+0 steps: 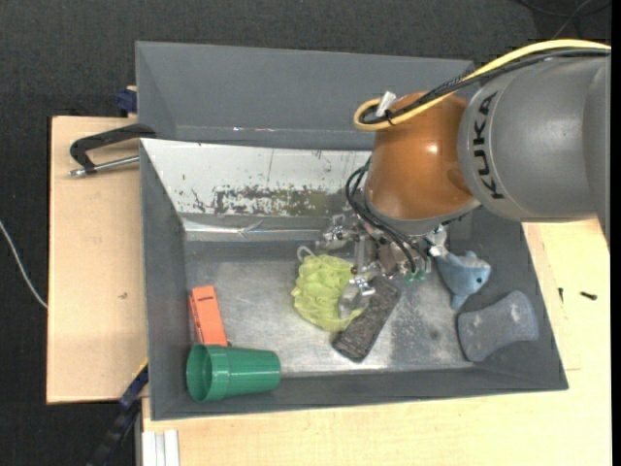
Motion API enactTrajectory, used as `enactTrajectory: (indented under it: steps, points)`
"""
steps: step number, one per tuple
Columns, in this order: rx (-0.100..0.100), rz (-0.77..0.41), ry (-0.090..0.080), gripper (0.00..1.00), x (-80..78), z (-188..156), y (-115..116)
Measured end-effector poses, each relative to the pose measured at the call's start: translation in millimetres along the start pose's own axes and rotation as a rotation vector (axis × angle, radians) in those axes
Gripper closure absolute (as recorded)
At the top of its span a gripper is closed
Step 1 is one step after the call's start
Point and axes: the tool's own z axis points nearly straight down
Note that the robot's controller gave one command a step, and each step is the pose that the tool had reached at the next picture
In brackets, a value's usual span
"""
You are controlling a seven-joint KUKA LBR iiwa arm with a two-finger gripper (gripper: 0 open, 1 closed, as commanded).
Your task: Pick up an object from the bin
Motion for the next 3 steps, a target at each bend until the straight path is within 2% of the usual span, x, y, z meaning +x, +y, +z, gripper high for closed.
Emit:
enactTrajectory:
  steps: [1,2,3]
  points:
    - [0.003,-0.187,0.002,0.00,-13.1,57,3]
    - [0.004,-0.367,-0.007,1.00,-27.5,53,6]
    - [0.004,-0.367,-0.007,1.00,-27.5,53,6]
